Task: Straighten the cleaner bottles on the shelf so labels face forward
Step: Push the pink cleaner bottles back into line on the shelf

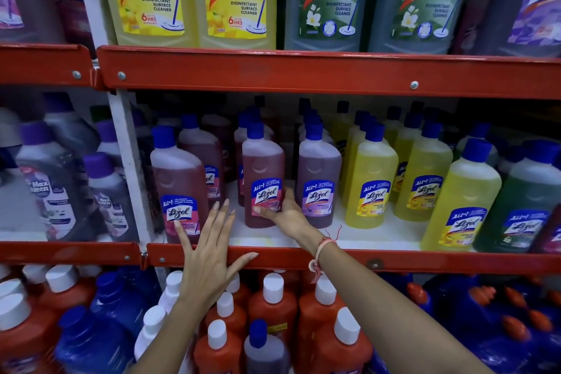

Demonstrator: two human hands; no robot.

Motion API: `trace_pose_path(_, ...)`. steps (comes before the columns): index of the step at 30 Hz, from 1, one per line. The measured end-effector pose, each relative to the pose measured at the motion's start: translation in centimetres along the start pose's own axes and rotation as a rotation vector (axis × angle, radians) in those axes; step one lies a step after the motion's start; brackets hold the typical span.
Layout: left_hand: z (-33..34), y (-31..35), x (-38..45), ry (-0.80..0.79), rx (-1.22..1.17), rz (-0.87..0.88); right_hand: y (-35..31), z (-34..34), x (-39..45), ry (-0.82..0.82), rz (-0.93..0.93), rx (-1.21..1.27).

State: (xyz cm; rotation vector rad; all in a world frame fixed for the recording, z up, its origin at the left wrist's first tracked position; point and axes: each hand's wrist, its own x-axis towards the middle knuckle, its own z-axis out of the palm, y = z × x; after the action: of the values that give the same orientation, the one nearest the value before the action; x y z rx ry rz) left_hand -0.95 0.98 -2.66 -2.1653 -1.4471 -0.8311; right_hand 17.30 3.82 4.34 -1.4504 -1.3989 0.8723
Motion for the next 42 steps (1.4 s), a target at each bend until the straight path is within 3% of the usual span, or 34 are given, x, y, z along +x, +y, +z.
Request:
trace_pose_path(19, 0.2, -0.2, -0.3, -0.008, -0.032, -0.003, 0.6, -0.6, -4.5, 0.029, -0.114, -0.171)
trace_pose_path(27, -0.2, -0.1, -0.3, -0.025, -0.048, -0.015, 0.6, -0.8, -5.6, 0.031, -0.137, -0.156)
trace_pose_path(32, -0.2, 0.0, -0.4, -0.027, -0.049, -0.009, 0.7, -2.0, -6.2, -0.052, -0.163, -0.073)
trace_pose_path(37, -0.1, 0.0, -0.5, -0.014, -0.065, -0.021, 1.4, -5.6, -7.4, 0.297, -0.263, 0.012)
trace_pose_path(40, 0.2, 0.0, -0.5, -0.038, -0.081, -0.033, 2.4, -7.5, -6.9, 0.479, -0.226, -0.196)
trace_pose_path(42, 0.4, -0.1, -0.5, -0.046, -0.081, -0.037, 3.0, -8.0, -6.1, 0.473, -0.127, -0.310)
